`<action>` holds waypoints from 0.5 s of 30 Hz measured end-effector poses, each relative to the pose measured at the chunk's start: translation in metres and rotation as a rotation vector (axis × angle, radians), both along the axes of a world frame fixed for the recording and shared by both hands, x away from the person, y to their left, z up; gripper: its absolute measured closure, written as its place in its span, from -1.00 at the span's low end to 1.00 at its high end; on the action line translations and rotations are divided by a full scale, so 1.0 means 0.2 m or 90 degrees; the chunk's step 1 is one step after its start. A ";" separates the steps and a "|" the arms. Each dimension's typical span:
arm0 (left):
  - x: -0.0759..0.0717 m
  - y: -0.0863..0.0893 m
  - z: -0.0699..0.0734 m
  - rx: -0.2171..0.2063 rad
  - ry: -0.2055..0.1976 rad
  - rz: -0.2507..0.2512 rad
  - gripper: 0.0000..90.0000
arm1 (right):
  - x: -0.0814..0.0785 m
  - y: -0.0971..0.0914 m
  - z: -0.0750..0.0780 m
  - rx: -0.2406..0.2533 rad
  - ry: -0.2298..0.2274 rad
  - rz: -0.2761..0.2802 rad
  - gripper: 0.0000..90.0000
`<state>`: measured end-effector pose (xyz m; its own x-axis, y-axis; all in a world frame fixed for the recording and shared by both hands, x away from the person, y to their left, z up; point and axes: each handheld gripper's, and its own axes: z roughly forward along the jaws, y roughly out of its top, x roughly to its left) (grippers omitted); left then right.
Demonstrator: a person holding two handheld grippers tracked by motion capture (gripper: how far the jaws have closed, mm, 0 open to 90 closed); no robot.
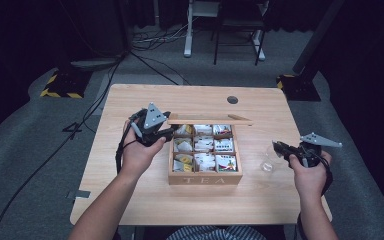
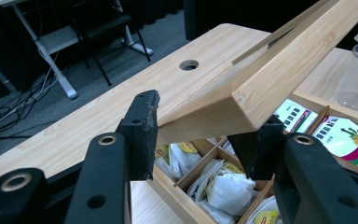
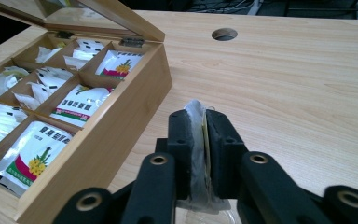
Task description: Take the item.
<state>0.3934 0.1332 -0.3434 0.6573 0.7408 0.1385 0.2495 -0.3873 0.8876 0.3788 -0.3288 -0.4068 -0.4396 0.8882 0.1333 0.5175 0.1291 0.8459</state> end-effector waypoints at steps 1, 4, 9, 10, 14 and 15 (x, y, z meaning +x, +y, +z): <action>0.00 0.00 0.00 0.000 0.000 0.000 0.20 | 0.00 0.00 0.00 0.000 0.002 -0.003 0.67; 0.00 0.00 0.00 0.001 0.000 0.000 0.20 | 0.00 0.00 -0.01 0.004 0.008 -0.008 0.42; 0.00 0.00 0.00 0.001 0.001 0.000 0.20 | -0.01 0.00 0.00 0.009 0.015 -0.010 0.34; 0.00 0.00 0.00 0.002 0.001 0.000 0.20 | -0.01 0.00 0.00 0.008 0.016 -0.011 0.34; 0.00 0.00 0.00 0.003 0.002 0.000 0.19 | 0.00 -0.01 -0.01 0.005 0.019 -0.009 0.32; 0.00 0.00 0.00 0.001 0.003 0.000 0.19 | 0.00 -0.01 -0.01 0.005 0.019 -0.008 0.30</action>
